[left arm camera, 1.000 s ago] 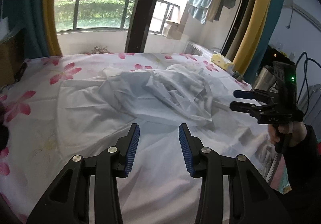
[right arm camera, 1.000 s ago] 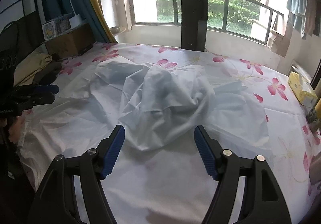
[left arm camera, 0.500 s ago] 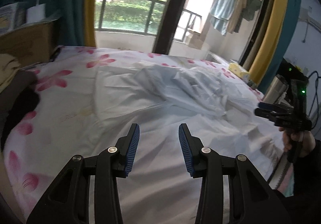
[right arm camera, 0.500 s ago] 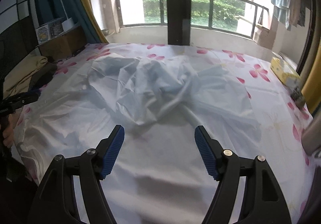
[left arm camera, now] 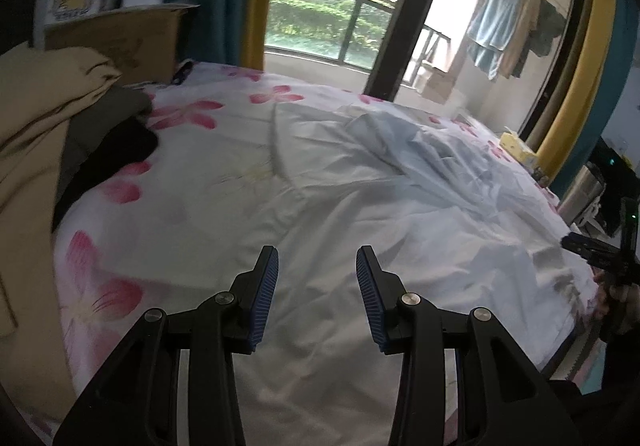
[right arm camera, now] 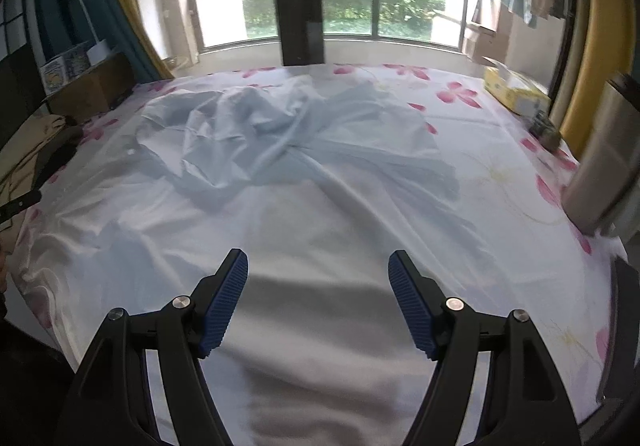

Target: Fold large clothes

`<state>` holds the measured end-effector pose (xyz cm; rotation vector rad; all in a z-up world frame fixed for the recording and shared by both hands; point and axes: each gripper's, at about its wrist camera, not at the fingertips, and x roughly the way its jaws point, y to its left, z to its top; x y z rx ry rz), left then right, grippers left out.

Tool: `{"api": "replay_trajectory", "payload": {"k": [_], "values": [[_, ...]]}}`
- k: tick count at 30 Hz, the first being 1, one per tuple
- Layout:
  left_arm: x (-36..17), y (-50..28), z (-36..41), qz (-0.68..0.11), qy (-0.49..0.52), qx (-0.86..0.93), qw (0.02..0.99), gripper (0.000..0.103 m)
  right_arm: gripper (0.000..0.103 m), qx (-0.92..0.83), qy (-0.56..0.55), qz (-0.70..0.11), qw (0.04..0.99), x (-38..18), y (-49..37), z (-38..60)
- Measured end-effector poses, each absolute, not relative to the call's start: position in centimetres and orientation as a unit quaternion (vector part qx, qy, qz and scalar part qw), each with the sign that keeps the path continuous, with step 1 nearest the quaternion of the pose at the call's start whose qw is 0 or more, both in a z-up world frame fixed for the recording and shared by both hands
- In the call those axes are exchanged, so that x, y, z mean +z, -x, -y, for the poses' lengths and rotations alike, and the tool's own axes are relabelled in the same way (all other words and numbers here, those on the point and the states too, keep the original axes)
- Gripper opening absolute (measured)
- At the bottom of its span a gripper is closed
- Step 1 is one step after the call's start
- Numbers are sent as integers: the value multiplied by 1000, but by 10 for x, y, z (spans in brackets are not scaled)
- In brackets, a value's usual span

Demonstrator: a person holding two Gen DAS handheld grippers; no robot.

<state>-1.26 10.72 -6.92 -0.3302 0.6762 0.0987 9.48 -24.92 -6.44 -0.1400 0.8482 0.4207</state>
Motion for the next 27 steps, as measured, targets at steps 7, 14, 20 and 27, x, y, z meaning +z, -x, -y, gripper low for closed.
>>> {"api": "replay_trajectory", "payload": {"k": [7,14,20,27], "values": [[-78,39,-129,-336,178,73,922,54,73,149,63,-413,896,-65,-90,294],[-91,52,-113,-376,157,55,912,55,73,105,46,-424,898,-73,-87,329],[-100,66,-98,-373,106,75,919,57,73,83,36,-426,900,-77,-82,350],[-99,62,-83,-398,63,101,909,57,73,76,15,-426,902,-85,-72,369]]}}
